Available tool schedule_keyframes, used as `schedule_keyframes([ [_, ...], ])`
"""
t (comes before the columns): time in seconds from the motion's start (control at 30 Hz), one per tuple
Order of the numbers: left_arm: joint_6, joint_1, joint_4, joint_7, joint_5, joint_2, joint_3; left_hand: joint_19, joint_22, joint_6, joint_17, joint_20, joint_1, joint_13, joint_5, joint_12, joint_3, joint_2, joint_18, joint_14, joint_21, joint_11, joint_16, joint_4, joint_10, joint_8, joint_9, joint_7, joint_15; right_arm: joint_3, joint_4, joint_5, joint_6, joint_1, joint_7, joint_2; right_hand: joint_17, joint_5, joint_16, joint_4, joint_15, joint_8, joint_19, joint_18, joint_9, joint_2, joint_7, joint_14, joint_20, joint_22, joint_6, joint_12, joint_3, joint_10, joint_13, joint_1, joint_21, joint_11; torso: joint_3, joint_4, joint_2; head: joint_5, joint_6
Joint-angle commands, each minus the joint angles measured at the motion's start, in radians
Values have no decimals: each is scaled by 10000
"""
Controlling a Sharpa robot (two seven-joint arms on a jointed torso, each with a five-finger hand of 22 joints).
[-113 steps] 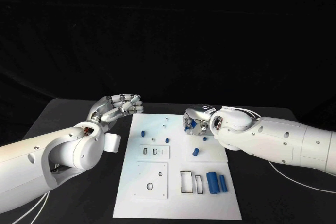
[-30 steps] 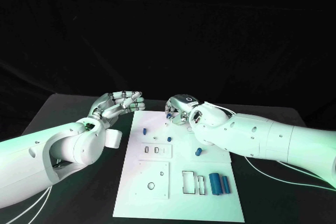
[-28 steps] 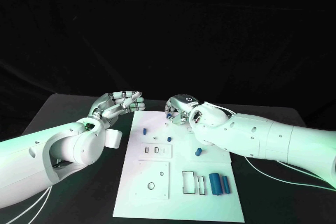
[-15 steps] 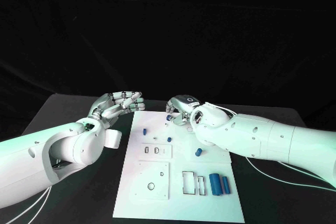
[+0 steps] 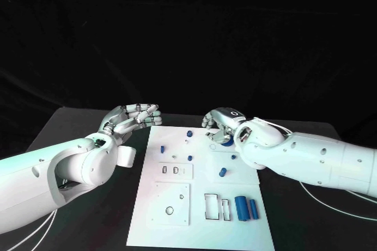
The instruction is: Assemble the parts on the task board
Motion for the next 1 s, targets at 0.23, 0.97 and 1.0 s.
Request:
schedule_keyframes([
  [0.23, 284, 13, -66, 58, 76, -45, 3, 51, -12, -60, 16, 32, -67, 11, -52, -25, -39, -23, 50, -60, -68, 78, -62, 38, -1, -51, 10, 59, -7, 39, 1060, 1657, 356, 193, -653, -1643, 26, 1545, 215, 973, -156, -165, 168, -43, 69, -206, -136, 76, -151, 52, -392, 889, -3056, 628, 735, -240, -205, -234, 96, -149, -95, 10, 36],
  [0.97, 328, 7, -185, 0, 105, 24, -3, 45, -26, -55, 25, 35, -51, 14, -56, -37, -38, 2, 50, -65, -81, 78, -70, 29, 6, -46, 15, 55, -4, 39, 326, 2422, 1271, 105, -897, -1454, 4743, 1960, 2400, 3684, -398, 922, 1176, -331, 765, 276, -426, 927, -364, 1765, -791, 13296, -5956, 2921, 12607, 1856, 652, -572, 155, -75, -49, -65, 4],
  [1.0, 318, 7, -190, -12, 101, 28, -3, 29, -35, -54, 28, 37, -42, 15, -56, -41, -35, 11, 47, -66, -94, 77, -73, 25, 10, -45, 16, 52, -2, 39, 307, 2413, 1271, 97, -924, -1411, 4825, 1974, 2424, 3682, -393, 929, 1237, -350, 761, 299, -424, 942, -358, 1862, -791, 13523, -5974, 3105, 12906, 1866, 726, -567, 162, -74, -46, -50, -12],
])
